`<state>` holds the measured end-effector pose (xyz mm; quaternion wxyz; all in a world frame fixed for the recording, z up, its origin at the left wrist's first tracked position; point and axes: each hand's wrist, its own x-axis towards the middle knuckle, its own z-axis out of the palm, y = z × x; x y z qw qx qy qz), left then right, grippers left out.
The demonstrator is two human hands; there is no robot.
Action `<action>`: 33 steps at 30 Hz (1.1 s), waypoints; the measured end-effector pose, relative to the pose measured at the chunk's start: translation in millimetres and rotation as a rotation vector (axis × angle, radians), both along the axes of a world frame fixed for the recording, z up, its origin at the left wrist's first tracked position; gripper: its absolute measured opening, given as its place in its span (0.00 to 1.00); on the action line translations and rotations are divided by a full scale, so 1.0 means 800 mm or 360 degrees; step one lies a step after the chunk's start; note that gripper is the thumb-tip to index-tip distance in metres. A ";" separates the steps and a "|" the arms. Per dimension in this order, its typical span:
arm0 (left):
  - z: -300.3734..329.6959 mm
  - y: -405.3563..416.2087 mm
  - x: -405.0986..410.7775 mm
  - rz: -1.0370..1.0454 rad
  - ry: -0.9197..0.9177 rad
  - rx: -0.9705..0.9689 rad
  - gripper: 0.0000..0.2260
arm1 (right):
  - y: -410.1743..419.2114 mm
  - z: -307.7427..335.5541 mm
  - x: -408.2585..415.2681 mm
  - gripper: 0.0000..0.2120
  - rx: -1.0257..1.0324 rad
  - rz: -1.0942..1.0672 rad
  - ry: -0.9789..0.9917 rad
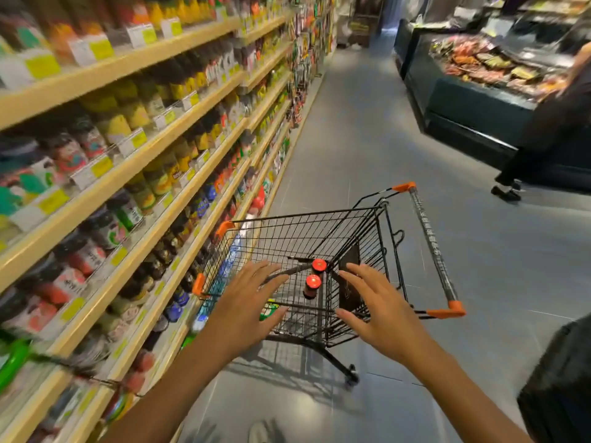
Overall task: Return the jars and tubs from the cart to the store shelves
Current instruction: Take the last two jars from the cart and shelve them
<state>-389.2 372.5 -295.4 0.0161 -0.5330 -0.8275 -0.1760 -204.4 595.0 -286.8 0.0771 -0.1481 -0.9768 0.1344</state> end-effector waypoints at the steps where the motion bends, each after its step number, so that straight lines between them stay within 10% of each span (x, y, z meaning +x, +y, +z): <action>1: -0.004 0.009 -0.017 -0.0010 -0.0022 -0.0006 0.25 | 0.006 -0.003 -0.014 0.35 -0.0008 -0.0032 -0.0018; 33: -0.259 0.328 -0.251 0.0034 -0.0964 -0.0498 0.22 | 0.257 -0.224 -0.257 0.33 -0.0822 -0.0304 -0.0433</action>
